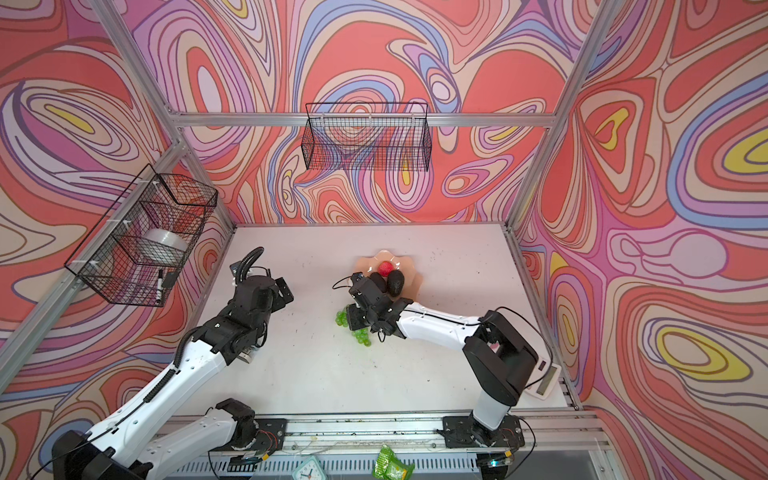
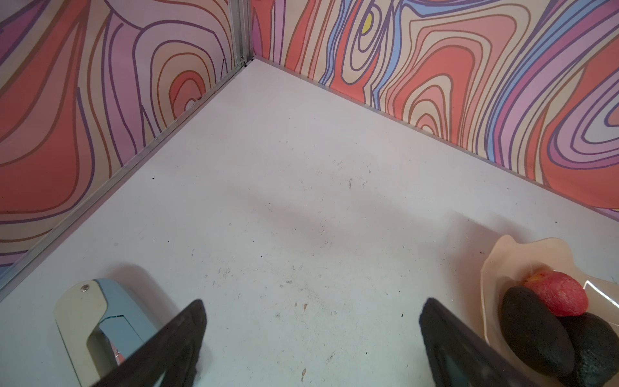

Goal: Place and organize the fake fruits in the fruit bowl
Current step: 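Close the right gripper on the green grapes stem and lift them, then carry the grapes with the right gripper over the bowl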

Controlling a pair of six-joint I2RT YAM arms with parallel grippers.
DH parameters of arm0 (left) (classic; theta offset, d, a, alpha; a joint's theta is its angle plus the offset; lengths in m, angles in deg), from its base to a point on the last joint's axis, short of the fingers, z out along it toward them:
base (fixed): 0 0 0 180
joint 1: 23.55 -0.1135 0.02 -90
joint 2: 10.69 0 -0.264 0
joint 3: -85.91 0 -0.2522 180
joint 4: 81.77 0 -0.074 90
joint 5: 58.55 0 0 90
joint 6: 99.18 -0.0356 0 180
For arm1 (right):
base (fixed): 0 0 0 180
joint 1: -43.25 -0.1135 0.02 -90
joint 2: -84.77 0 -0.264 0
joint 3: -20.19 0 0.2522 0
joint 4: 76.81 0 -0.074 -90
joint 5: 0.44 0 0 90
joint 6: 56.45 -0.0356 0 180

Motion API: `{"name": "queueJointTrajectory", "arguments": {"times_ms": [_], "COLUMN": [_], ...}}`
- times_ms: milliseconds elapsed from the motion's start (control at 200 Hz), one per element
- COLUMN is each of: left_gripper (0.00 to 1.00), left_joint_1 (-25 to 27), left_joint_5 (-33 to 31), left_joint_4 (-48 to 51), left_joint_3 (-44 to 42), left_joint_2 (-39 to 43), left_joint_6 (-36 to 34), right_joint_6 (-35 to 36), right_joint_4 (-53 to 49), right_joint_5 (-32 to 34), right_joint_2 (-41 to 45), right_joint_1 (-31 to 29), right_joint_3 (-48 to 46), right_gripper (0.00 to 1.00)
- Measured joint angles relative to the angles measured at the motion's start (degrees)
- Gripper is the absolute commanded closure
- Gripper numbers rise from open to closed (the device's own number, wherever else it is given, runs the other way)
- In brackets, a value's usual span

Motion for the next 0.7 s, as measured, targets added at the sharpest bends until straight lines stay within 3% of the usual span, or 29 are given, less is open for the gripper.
{"name": "queueJointTrajectory", "arguments": {"times_ms": [345,701], "left_gripper": [0.0,0.0], "left_joint_1": [-0.3,-0.3], "left_joint_5": [-0.3,-0.4], "left_joint_4": [0.0,0.0], "left_joint_3": [0.0,0.0], "left_joint_2": [1.0,1.0], "left_joint_6": [-0.2,-0.2], "right_joint_6": [2.8,5.6], "right_joint_4": [-3.0,-4.3], "right_joint_5": [-0.5,-5.5], "right_joint_2": [4.9,6.1], "right_joint_1": [0.9,12.7], "right_joint_3": [8.4,9.3], "right_gripper": [0.77,0.77]}}
